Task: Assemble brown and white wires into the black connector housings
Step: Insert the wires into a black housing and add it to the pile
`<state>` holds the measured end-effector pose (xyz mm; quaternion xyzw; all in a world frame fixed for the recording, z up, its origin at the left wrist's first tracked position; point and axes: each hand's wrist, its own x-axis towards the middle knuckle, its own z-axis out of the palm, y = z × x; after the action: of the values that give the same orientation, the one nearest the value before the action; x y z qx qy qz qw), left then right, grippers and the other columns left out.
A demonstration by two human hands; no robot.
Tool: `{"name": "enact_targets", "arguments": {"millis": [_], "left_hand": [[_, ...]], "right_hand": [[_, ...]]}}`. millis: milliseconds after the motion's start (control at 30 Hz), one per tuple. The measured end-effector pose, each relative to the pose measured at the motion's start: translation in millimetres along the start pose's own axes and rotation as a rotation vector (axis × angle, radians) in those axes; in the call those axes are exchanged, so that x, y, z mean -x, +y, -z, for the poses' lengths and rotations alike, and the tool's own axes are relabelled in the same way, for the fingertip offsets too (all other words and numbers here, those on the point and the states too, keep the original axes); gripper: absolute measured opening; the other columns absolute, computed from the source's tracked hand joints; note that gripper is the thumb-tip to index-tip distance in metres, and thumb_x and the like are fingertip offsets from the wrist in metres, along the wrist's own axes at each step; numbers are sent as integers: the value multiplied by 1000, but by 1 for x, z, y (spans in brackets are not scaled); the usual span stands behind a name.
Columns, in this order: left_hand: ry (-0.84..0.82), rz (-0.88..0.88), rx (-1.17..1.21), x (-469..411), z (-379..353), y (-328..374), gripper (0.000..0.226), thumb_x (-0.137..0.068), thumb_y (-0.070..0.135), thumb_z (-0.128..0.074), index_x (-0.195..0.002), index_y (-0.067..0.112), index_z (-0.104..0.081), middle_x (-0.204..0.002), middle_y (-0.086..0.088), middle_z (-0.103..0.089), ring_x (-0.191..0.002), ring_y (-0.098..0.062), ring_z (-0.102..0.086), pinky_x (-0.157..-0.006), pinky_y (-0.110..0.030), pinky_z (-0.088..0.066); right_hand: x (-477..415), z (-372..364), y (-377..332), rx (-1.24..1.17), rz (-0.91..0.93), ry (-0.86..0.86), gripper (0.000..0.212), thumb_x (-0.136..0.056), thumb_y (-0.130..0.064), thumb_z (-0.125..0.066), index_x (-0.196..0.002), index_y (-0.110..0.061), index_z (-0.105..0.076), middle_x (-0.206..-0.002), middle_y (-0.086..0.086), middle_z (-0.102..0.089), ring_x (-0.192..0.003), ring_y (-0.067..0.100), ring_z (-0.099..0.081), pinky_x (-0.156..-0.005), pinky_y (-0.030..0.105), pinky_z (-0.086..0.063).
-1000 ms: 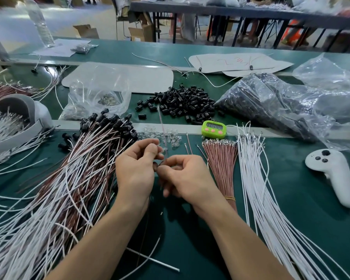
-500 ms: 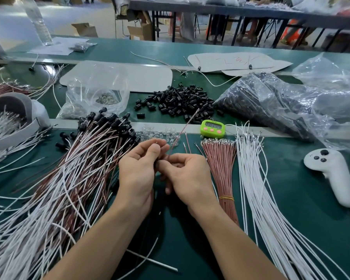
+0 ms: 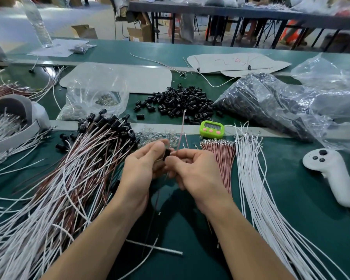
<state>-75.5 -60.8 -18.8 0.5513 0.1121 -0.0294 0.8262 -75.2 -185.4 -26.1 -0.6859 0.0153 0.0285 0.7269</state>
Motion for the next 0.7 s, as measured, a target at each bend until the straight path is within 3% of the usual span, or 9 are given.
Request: {"name": "enact_targets", "arguments": {"millis": [67, 167, 300, 400, 500, 700], "left_hand": [[-95, 38, -96, 0, 3, 1, 18, -96, 16, -63, -98, 14, -81, -96, -17, -78, -74, -20, -74, -67, -27, -60], [-143, 61, -146, 0, 5, -1, 16, -92, 10, -68, -103, 14, -79, -89, -11, -79, -73, -18, -76, -61, -23, -58], [-40, -24, -218, -1, 6, -3, 21, -84, -2, -75, -100, 12, -76, -79, -9, -78, -64, -15, -72, -57, -18, -53], [0, -75, -291, -1, 6, -3, 22, -79, -7, -79, -91, 12, -76, -73, -11, -76, -61, -14, -70, -54, -17, -51], [0, -65, -313, 1, 4, -5, 20, -79, -4, -80, -87, 14, -77, -79, -14, -78, -66, -16, -72, -57, -17, -53], [13, -66, -288, 1, 4, -8, 20, -83, -6, -75, -89, 14, -75, -85, -13, -79, -77, -21, -76, -61, -19, -56]], "right_hand": [[-2, 9, -5, -7, 19, 26, 25, -88, -5, -77, -71, -23, -80, -51, 3, -64, -34, 10, -41, -34, 18, -30], [-3, 16, -7, 31, 25, 32, 23, -89, -4, -77, -71, -19, -78, -51, 5, -61, -34, 12, -39, -35, 18, -29], [-6, 22, -7, 197, 51, 86, 21, -89, -7, -74, -73, -20, -77, -57, 5, -68, -38, 15, -49, -41, 21, -39], [-10, 32, -9, 115, 77, 171, 23, -93, -3, -69, -74, -16, -72, -65, 10, -73, -45, 20, -60, -48, 26, -45], [-11, 39, -12, 25, 68, 163, 25, -95, 5, -61, -79, -10, -72, -70, 12, -74, -52, 20, -67, -44, 21, -43], [-12, 39, -13, 9, 63, 128, 24, -98, 3, -60, -81, -9, -72, -69, 9, -74, -52, 18, -65, -46, 20, -43]]}}
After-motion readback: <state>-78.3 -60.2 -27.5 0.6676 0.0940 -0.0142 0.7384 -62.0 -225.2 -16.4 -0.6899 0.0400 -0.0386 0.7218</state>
